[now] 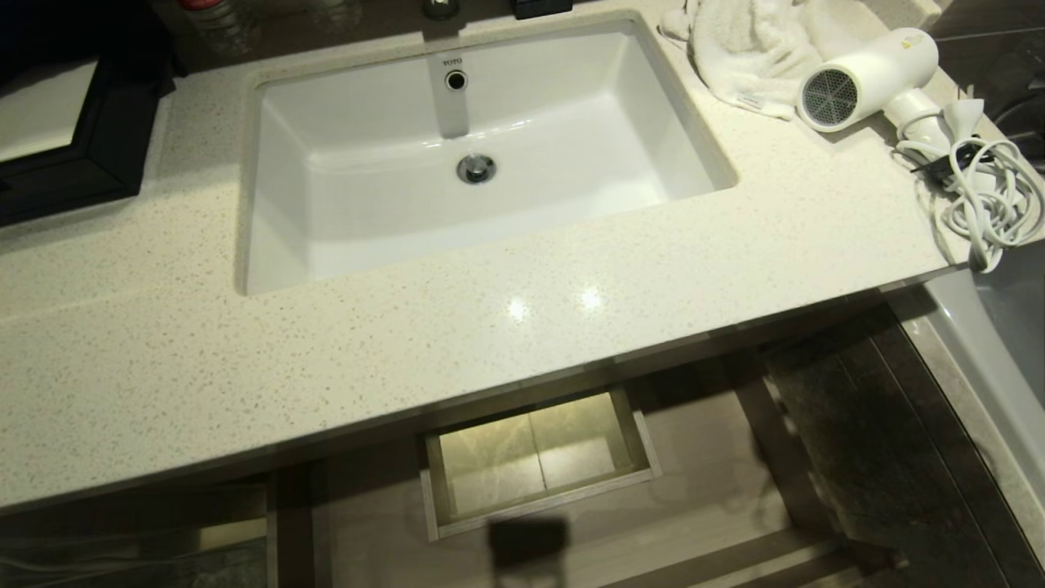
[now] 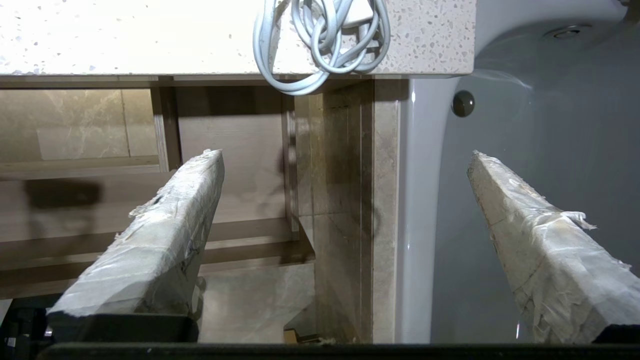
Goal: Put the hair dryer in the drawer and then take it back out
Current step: Pick up the hairdryer
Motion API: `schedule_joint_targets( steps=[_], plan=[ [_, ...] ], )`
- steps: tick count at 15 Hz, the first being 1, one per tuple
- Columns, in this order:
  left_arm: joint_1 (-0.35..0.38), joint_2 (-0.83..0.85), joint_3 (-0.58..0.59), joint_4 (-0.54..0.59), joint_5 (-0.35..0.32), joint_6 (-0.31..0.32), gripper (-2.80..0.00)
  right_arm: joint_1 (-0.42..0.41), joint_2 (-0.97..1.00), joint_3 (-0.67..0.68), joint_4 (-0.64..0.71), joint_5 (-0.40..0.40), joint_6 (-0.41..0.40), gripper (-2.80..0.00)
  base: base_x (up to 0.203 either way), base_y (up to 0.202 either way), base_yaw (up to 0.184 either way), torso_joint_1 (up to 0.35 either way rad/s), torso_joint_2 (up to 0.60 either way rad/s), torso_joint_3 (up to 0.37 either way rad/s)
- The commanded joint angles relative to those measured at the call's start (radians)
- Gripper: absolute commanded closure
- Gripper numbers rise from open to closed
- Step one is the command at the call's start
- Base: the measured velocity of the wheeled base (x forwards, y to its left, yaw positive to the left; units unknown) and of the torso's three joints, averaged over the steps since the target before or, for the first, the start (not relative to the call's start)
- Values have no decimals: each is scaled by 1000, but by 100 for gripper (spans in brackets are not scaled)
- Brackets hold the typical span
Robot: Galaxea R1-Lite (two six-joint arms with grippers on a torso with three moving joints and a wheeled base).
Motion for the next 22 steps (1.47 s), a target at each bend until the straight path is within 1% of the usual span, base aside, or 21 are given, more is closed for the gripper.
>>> schedule_joint_targets(
  steps=[1, 10, 22],
  plan=[
    [0, 0, 0, 0, 0, -1, 0, 1, -5, 0, 5, 2, -3, -280, 0, 0, 0, 0, 0, 0],
    [0, 0, 0, 0, 0, -1, 0, 1, -30, 27, 4, 2, -3, -280, 0, 0, 0, 0, 0, 0],
    [0, 0, 0, 0, 0, -1, 0, 1, -36, 32, 4, 2, -3, -280, 0, 0, 0, 0, 0, 0]
  ],
)
